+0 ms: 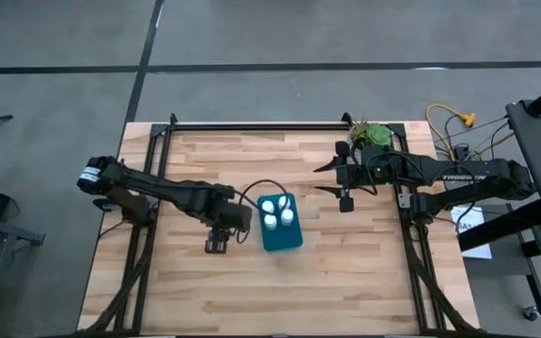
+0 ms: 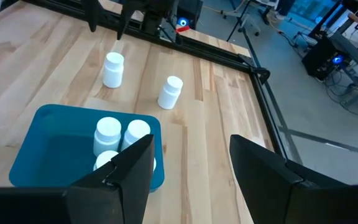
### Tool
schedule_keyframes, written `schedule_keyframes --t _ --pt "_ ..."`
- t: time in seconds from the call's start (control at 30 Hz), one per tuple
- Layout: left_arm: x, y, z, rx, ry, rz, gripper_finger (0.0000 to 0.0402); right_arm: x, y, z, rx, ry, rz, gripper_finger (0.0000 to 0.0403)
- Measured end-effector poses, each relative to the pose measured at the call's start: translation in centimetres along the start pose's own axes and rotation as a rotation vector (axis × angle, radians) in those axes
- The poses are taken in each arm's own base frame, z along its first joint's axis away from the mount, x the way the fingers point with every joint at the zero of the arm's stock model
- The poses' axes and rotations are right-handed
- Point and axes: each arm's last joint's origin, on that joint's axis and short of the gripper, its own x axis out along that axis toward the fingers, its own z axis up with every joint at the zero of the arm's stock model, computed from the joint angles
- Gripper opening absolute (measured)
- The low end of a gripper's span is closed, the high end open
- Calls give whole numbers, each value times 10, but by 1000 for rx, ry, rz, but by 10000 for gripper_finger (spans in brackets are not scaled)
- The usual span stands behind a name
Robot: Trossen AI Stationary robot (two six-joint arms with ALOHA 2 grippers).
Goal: Pick and place pill bottles into a basket
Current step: Put the white pill bottle into the blue bin
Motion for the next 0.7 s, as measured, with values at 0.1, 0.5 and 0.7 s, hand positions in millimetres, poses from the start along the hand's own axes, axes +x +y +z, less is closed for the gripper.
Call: schedule_keyframes --t 0.1,0.5,0.7 --pt "9 -2 -7 22 59 -5 196 0 0 0 3 0 0 203" --pt "32 -2 -23 45 176 10 282 0 0 0 3 -1 0 203" --pt "47 -2 -30 51 200 9 283 0 0 0 3 -1 0 203"
